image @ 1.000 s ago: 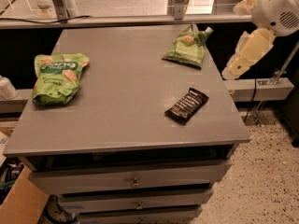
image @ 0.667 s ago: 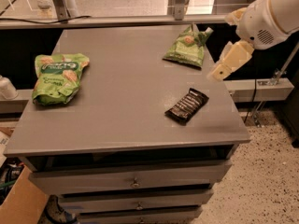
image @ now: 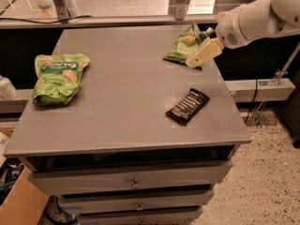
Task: Move green jalapeno chip bag near green rice chip bag
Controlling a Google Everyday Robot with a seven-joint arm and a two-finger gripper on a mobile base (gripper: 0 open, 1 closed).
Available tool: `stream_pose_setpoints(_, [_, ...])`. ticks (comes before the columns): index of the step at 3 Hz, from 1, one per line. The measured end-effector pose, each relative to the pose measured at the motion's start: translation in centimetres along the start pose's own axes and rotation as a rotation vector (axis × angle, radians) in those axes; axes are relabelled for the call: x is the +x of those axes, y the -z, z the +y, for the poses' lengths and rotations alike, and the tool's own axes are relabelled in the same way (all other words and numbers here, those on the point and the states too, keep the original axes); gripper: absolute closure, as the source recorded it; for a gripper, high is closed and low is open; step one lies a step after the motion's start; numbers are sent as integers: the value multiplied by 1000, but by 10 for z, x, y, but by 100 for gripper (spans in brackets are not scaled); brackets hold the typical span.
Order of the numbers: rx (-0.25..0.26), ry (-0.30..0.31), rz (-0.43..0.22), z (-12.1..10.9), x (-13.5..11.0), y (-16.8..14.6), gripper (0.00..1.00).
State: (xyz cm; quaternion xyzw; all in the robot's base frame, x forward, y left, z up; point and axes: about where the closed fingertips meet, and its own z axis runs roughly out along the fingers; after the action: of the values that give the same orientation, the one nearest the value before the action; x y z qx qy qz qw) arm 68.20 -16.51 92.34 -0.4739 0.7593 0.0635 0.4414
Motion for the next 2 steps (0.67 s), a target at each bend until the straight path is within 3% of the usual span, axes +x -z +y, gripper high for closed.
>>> stream_pose_setpoints(2, [23, -21, -35, -9, 0, -14, 0])
